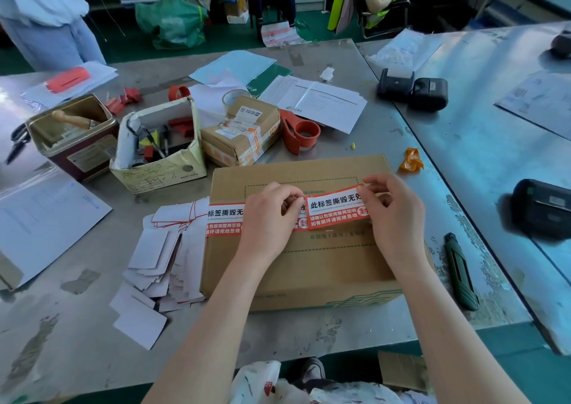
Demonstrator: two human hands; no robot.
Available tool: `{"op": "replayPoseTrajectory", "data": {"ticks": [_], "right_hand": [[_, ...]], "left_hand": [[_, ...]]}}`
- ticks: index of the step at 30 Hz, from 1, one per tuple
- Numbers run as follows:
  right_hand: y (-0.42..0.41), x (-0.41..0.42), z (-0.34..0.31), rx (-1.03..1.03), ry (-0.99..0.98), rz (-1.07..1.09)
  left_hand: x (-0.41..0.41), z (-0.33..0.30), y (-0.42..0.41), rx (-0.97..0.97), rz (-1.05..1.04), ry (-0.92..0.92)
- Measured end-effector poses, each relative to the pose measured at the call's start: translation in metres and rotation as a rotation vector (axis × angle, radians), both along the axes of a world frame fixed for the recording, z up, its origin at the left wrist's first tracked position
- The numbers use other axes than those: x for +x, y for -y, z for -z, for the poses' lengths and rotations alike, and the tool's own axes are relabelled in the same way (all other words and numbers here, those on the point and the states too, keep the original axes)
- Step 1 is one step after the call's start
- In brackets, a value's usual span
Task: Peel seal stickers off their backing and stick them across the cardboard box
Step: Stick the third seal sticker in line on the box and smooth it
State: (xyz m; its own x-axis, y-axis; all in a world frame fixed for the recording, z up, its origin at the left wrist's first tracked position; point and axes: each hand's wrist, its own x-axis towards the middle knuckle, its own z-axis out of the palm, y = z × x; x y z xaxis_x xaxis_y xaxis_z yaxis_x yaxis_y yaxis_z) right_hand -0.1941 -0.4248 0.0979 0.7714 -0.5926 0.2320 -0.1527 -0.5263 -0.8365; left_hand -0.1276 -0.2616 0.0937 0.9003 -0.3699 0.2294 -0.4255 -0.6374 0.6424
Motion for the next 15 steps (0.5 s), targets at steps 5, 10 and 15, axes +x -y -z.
{"op": "replayPoseTrajectory", "data": {"ticks": [5, 10, 15], "right_hand": [[-0.0002, -0.0003, 0.0008, 0.007, -0.009, -0.012], [-0.0002, 0.0006, 0.0011, -0.015, -0.028, -0.008], [-0.0003, 0.0007, 0.0015, -0.031, -0.028, -0.007]], "left_hand": [[0.0006, 0.0007, 0.0000, 0.013, 0.000, 0.013], [0.0002, 0.0008, -0.0001, 0.012, 0.016, 0.027], [0.0002, 0.0005, 0.0008, 0.002, 0.016, 0.030]]}}
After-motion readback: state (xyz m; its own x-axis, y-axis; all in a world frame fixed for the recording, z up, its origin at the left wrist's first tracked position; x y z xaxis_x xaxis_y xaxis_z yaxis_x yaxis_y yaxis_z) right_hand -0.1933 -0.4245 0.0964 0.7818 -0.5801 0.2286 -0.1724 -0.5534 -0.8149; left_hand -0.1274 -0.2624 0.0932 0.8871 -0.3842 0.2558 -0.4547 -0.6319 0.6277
